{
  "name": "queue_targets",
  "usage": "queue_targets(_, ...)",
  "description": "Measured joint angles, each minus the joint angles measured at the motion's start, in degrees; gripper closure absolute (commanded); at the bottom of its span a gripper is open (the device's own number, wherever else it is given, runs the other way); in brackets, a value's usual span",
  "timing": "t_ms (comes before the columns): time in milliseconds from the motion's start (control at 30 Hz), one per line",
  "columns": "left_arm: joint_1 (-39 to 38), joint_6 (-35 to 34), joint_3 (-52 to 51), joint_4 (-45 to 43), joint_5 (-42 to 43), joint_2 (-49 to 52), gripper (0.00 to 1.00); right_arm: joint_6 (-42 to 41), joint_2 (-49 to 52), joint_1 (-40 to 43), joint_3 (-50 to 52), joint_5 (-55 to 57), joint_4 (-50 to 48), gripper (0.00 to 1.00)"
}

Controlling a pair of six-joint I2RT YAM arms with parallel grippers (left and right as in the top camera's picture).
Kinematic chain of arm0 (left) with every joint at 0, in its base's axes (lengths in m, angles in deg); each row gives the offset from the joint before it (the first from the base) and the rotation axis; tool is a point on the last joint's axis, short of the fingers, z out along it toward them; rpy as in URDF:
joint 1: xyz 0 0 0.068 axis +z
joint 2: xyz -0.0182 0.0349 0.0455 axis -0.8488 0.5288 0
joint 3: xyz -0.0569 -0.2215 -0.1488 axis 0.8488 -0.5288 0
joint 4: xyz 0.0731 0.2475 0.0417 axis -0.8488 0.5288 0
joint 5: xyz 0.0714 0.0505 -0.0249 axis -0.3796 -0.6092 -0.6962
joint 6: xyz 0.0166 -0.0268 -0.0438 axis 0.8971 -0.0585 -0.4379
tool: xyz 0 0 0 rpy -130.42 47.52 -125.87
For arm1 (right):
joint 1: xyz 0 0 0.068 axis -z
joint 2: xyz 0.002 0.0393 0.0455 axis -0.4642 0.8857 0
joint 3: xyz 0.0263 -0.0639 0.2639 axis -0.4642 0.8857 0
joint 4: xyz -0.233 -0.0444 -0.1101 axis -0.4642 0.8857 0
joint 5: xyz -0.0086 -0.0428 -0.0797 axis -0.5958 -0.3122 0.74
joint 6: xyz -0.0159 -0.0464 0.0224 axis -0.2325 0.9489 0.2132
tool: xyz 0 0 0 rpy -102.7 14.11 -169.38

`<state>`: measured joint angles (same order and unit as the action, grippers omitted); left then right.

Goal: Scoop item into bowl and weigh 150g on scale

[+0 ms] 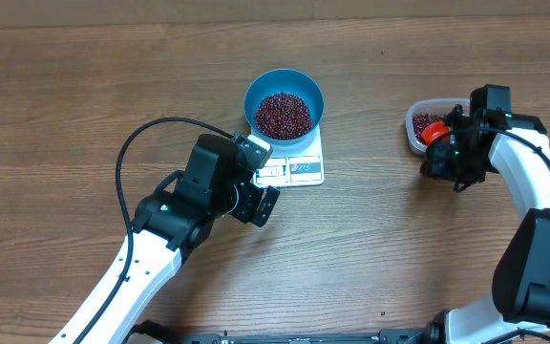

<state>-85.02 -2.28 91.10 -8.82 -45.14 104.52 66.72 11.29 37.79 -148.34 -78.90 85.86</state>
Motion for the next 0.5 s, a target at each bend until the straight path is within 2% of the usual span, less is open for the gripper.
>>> queue_targets(133, 0.0, 0.0, 0.0, 0.0, 0.0, 0.0, 0.0, -2.67, -0.02, 0.72, -0.94, -1.27, 1.53, 0.18)
queue_targets(267, 0.0, 0.0, 0.0, 0.0, -0.02, 0.0, 0.0, -4.83, -0.74, 0.72, -2.34, -2.82, 1.9, 0.12)
queue_targets(333, 0.0, 0.0, 0.0, 0.0, 0.0, 0.0, 0.0, -5.84, -1.7, 0.7, -3.04, -3.37, 2.45, 0.0)
queue_targets(500, 0.0, 0.0, 0.0, 0.02, 0.0, 0.0, 0.01, -7.48, -5.07, 0.7, -5.01, -5.77, 5.16, 0.0)
